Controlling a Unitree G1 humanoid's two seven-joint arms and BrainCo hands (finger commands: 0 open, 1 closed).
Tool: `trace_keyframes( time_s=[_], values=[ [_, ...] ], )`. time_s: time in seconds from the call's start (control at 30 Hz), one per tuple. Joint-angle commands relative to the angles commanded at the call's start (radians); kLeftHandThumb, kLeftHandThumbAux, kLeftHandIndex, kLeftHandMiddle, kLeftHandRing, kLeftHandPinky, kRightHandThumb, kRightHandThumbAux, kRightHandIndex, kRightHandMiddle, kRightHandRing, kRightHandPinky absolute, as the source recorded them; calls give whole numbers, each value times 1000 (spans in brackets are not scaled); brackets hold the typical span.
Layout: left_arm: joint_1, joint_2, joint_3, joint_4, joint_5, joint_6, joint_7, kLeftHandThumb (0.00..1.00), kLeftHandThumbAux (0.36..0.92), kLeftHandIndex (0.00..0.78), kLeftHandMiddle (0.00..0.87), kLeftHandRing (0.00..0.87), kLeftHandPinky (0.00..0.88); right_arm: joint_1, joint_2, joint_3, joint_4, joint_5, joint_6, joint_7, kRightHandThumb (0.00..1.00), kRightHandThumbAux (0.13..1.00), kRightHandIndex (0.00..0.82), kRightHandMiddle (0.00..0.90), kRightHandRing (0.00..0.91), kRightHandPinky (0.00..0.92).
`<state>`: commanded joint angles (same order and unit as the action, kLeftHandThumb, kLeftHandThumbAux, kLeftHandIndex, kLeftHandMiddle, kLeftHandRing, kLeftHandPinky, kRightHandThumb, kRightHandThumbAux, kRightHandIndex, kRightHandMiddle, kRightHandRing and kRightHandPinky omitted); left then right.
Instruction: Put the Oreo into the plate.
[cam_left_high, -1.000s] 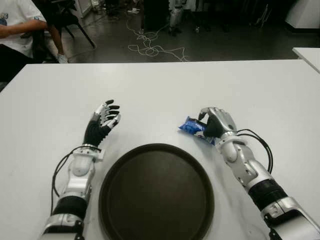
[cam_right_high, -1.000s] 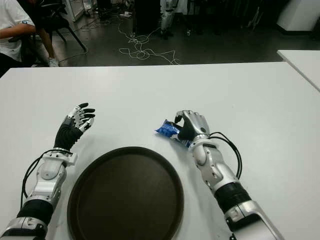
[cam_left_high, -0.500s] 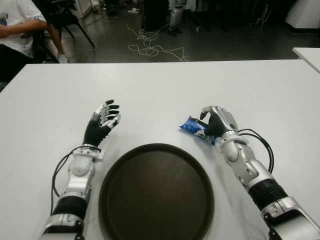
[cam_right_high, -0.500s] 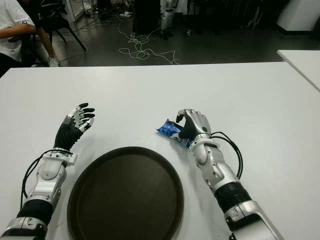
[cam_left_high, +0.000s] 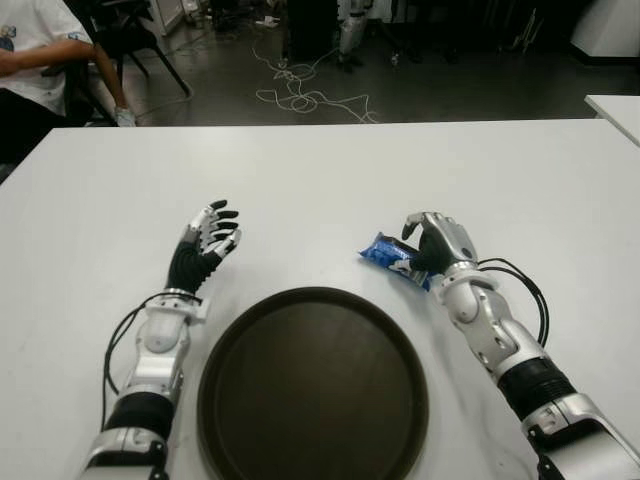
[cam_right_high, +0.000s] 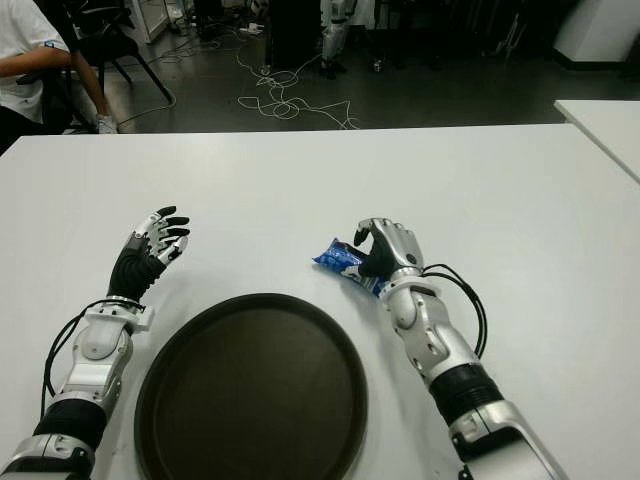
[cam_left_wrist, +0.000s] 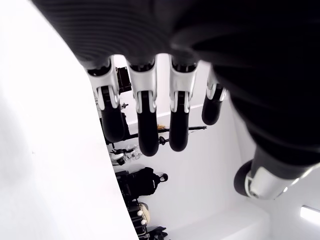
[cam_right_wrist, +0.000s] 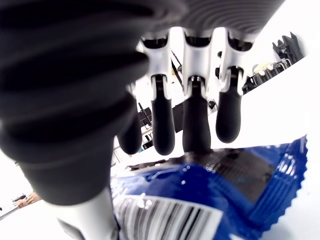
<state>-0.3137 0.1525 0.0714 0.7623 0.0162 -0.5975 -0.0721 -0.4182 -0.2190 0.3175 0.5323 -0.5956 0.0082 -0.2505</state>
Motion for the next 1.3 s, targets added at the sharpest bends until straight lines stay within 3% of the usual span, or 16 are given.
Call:
trace_keyframes(
  time_s=[0.63,1.03,1.17,1.3],
  values=[
    [4,1,2,-8,-4,8,-10,38,608,149,257,250,216,-3,-1,-4,22,-4,-30,-19,38,898,574,735,754,743],
    [7,0,2,-16,-1,14,-6,21,593,159,257,247,208,-6,3,-1,46,-10,-49,-43,18,898,513,616,652,664],
    [8,2,0,-18,2,19,-6,16,580,158,258,245,194,-9,3,0,60,-11,-64,-53,3,896,420,483,512,539],
    [7,2,-1,-20,2,22,-10,25,586,166,253,241,195,-13,1,3,72,-13,-79,-58,0,901,373,419,446,485]
  ],
)
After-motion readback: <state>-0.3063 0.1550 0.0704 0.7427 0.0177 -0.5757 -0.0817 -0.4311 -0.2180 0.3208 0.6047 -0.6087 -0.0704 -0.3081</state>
